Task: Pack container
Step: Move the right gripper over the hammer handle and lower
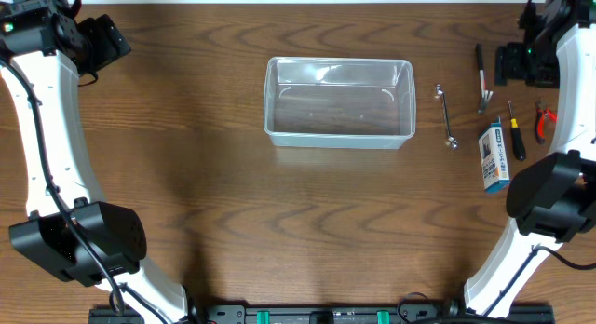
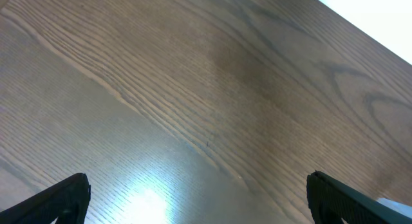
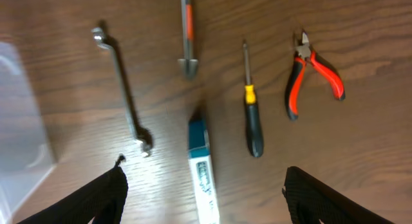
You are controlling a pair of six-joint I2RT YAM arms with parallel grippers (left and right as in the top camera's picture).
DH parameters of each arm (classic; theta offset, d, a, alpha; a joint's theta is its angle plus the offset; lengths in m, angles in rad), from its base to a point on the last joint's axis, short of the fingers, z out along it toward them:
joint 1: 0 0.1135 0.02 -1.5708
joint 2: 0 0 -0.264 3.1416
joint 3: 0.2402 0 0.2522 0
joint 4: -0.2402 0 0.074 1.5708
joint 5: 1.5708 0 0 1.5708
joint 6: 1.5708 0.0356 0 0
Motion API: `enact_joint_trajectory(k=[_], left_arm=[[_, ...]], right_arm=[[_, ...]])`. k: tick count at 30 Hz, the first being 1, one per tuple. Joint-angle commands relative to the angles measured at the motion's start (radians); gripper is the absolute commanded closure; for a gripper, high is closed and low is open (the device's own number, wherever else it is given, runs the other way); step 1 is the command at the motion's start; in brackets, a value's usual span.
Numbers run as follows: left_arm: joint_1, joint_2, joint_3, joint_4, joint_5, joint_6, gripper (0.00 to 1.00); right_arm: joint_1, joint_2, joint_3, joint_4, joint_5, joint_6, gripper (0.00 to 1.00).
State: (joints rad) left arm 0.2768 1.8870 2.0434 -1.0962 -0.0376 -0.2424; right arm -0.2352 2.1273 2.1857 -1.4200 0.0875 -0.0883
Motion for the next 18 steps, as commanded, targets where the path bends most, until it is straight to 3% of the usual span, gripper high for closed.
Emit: enact_joint_trajectory(k=[1,13,18], left_arm=[[0.0,0.004,0.005,-0.003,-0.016,0.002,0.02],[0.0,0.004,0.005,-0.003,-0.016,0.002,0.02],[0.0,0.004,0.005,-0.003,-0.016,0.002,0.02]], right_arm=[[-0.004,0.0,-0.071,0.048,0.001,-0.064,0.2],[-0.002,0.002,-0.319,0.333,-0.016,-0.039,0.19],[0.0,0.022,-0.345,0.374,-0.016,-0.028,0.19]])
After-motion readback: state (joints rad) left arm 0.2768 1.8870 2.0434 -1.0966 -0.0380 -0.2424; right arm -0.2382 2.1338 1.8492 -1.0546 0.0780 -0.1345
